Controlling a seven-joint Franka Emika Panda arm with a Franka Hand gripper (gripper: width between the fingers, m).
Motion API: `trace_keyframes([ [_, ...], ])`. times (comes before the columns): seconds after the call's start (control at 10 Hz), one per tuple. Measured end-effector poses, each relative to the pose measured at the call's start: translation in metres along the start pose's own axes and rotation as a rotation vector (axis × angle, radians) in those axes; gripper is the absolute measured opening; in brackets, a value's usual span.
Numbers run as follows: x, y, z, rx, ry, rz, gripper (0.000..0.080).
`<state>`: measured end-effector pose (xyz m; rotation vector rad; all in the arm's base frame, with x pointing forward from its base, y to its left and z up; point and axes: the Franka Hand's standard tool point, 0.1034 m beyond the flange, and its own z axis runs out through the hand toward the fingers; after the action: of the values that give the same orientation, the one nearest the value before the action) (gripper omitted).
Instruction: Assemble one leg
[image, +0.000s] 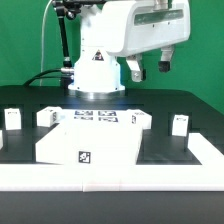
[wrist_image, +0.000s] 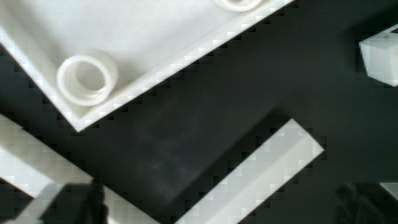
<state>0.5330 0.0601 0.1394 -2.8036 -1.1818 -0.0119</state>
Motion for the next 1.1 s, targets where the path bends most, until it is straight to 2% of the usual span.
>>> trace_keyframes([
  [0.7, -0.001, 0.0, 0.002, 0.002, -0.003, 0.001, 0.065],
  [0.8, -0.002, 0.0, 0.005, -0.008, 0.003, -0.037, 0.065],
  [0.9, -0.009, -0.002, 0.014, -0.036, 0.02, -0.134, 0.065],
  [1.0, -0.024, -0.004, 0.027, -0.066, 0.015, -0.277, 0.065],
  [1.1, -0.033, -0.002, 0.033, -0.078, 0.008, -0.337, 0.065],
])
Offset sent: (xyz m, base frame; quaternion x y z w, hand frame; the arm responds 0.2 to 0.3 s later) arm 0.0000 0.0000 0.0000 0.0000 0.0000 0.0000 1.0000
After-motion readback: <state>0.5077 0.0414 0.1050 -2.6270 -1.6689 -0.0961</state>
